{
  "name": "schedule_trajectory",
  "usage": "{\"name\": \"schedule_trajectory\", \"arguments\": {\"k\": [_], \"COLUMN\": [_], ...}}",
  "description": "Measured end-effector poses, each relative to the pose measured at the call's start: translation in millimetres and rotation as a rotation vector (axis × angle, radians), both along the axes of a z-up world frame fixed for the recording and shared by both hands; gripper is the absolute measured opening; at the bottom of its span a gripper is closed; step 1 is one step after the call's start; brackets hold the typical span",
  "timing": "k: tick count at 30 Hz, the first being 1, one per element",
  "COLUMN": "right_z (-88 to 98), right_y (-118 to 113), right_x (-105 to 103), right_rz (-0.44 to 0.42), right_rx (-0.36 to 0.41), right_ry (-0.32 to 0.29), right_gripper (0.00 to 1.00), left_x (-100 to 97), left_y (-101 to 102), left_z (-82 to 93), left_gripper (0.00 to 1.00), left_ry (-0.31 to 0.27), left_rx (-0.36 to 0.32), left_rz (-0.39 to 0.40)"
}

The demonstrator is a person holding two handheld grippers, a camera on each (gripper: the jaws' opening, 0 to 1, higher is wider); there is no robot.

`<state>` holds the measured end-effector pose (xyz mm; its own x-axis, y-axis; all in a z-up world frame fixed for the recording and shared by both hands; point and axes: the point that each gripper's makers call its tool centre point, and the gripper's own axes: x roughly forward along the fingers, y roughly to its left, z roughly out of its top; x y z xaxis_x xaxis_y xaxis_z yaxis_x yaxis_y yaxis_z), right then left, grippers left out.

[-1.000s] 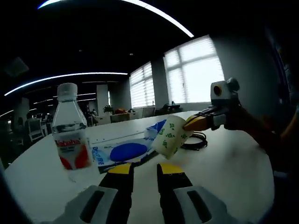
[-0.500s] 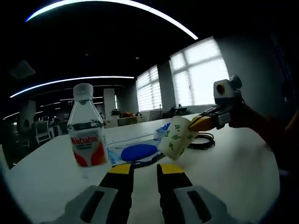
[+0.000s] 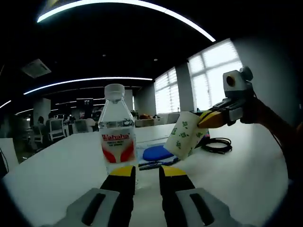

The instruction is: Arrange the tabletop items into an orderly group along one side of the table until the central work area is clear of visible clutter.

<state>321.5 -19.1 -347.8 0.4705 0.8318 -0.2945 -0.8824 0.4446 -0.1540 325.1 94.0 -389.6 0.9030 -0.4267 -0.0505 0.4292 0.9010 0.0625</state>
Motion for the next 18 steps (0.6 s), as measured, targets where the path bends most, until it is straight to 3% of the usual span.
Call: {"name": "schedule_trajectory", "arguments": {"k": [8, 18], "right_z": [-5.9, -6.0], "right_y": [14.6, 34.4], "right_x": [0.6, 11.4], "right_rz": [0.024, 0.071], "right_rx": [-0.078, -0.256], "right_ry": [0.015, 0.035], "right_gripper": [0.01, 0.01], "left_x": [1.2, 1.4], "left_y": [4.8, 4.3], "left_z": [-3.0, -4.0], "left_gripper": [0.19, 0.19], "left_ry": [0.017, 0.018], "left_rx": [-0.008, -0.007], "left_rz": [0.019, 0.018]}}
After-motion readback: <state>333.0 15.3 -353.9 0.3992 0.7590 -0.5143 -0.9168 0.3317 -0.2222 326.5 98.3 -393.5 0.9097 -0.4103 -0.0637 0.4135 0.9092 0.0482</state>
